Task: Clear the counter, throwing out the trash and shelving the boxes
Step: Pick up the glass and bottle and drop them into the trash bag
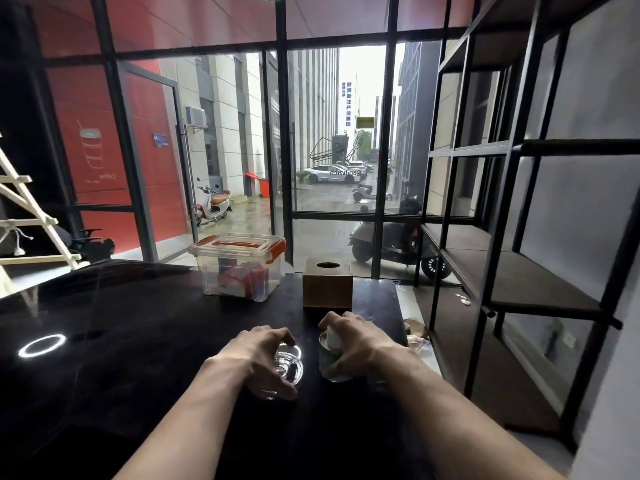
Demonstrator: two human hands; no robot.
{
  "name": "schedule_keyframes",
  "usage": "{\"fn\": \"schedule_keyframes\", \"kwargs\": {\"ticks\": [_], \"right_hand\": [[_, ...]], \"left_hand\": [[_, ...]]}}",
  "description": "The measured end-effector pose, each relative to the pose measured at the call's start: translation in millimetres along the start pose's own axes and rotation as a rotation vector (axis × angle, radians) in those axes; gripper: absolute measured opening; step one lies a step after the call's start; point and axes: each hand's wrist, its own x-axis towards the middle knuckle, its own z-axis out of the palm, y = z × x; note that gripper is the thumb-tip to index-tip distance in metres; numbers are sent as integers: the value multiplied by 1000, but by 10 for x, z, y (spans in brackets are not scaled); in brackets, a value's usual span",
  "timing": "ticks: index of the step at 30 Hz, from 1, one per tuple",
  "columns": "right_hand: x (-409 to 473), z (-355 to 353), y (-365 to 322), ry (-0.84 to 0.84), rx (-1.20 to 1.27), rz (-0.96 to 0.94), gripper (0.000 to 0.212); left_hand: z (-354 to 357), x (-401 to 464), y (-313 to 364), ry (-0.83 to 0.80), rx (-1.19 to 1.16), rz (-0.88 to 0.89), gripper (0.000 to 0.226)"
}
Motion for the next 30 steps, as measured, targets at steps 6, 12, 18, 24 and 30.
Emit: {"fn": "schedule_keyframes", "kwargs": {"ticks": [6,12,18,24,30], "right_hand": [[-46,-52,-21,58,-26,-16,77],[-79,-274,-79,130,-64,-5,79],[-174,-451,-1,159,-63,55,78],[-458,-640,233,228,-83,139,81],[-934,-835,757,259,-125,248,80]], "left_hand": [[1,-33,-3,76,-34,52,88],[-206,-35,22,135,-39,91,94],[-401,-75,120,185,-31,149,94],[-424,-8,478,190,6,240,93],[-273,66,1141,194,-25,355,92]]}}
